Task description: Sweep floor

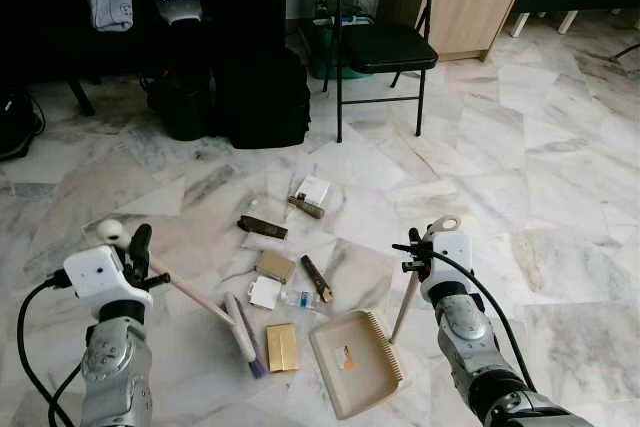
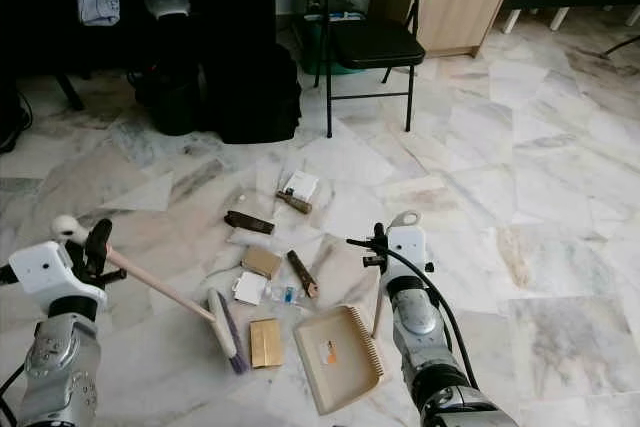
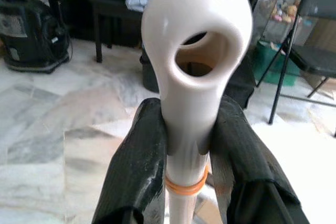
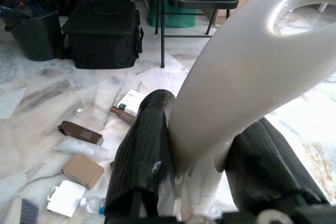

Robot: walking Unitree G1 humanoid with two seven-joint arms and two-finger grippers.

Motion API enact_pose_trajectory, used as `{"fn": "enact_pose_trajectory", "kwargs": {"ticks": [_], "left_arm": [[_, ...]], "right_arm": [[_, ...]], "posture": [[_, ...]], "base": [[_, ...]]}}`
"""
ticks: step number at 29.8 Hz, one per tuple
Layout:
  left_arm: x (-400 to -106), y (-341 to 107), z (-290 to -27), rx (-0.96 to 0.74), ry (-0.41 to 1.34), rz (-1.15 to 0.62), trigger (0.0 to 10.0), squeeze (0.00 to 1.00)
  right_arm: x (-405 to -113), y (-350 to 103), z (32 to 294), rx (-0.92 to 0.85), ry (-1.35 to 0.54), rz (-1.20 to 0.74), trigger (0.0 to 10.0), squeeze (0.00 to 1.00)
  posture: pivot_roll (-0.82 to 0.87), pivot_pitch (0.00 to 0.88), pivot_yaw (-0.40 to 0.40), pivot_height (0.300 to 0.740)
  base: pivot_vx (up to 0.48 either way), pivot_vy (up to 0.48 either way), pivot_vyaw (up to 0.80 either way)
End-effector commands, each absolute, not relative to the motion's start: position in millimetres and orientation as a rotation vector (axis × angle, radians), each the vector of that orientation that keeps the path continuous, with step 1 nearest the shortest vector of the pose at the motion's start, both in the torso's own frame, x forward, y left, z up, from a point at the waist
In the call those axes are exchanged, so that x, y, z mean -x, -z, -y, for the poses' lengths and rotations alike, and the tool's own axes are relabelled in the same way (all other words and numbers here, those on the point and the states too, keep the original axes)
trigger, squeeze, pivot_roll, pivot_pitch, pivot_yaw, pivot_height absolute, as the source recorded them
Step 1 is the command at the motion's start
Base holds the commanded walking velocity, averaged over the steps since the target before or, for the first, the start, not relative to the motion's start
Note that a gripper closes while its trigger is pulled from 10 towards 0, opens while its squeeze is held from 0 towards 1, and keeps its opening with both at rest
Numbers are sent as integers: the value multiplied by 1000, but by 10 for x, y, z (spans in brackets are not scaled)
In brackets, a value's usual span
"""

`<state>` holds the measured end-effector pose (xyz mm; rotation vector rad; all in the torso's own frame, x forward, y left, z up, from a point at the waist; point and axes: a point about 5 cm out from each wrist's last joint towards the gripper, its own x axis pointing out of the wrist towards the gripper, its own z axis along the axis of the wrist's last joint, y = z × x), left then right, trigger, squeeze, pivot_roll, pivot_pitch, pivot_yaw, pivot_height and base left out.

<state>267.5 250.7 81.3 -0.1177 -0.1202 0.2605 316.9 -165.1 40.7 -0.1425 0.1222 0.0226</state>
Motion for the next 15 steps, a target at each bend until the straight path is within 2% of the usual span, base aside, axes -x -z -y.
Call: {"fn": "enact_pose_trajectory", "kwargs": {"ticks": [1, 12, 15], "left_arm": [[-2628, -647, -2456, 139, -172, 19, 10000, 0], [-2495, -516, -2503, 85, 126, -151, 10000, 0], [-2448, -514, -2561, 63, 153, -175, 10000, 0]], "right_arm": [[-3116, -328, 1661, 166, -27, -159, 10000, 0], [-3147, -366, 1683, 171, -30, -150, 10000, 0], [-3149, -368, 1689, 173, -31, -150, 10000, 0]], "posture": [[-1, 106, -74, 740], [0, 107, -85, 740], [1, 107, -86, 740]], "base": [[0, 0, 0], [0, 0, 0], [0, 0, 0]]}}
